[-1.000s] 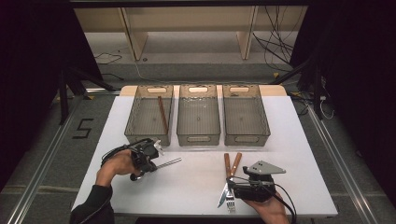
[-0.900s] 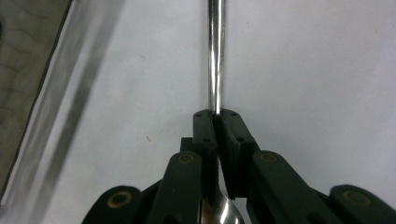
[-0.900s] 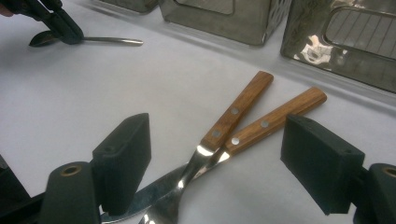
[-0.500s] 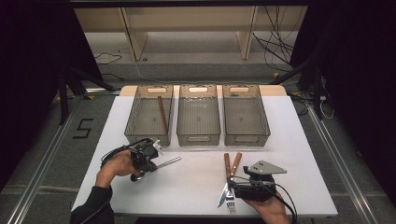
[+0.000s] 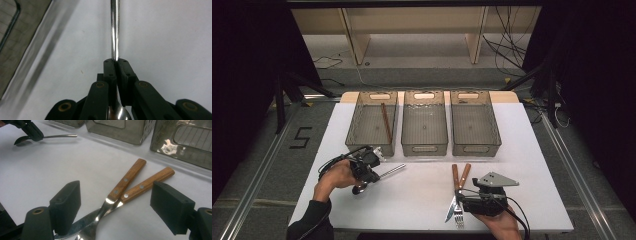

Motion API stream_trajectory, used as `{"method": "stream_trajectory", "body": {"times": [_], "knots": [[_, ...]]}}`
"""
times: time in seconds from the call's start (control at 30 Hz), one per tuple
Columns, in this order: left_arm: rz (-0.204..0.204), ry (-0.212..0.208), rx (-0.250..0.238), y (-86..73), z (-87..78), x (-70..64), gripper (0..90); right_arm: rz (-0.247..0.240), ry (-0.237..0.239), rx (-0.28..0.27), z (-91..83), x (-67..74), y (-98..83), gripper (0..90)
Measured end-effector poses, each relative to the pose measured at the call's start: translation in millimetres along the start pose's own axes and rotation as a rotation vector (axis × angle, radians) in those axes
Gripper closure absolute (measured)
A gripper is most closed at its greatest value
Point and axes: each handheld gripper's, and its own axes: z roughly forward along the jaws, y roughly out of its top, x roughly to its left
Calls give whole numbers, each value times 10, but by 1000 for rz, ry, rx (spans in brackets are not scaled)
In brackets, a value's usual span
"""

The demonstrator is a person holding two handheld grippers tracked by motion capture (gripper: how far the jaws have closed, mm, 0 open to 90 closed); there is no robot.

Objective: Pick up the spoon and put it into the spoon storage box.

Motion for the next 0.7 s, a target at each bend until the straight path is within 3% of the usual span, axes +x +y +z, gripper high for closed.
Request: {"method": "stream_trajectory", "body": {"times": [0.2, 0.4, 0.57, 0.7], "knots": [[-23, 9, -77, 48, -161, -46, 855, 0, -1, -4, -8, -4, 3, 250], [-36, -30, -178, 143, -317, -101, 855, 0, 1, -19, -28, -10, 11, 248], [-89, -44, -259, 319, -433, -91, 855, 2, 3, -23, -29, -7, 12, 247], [-109, -30, -270, 496, -524, -54, 855, 2, 5, -24, -37, -10, 15, 247]]}}
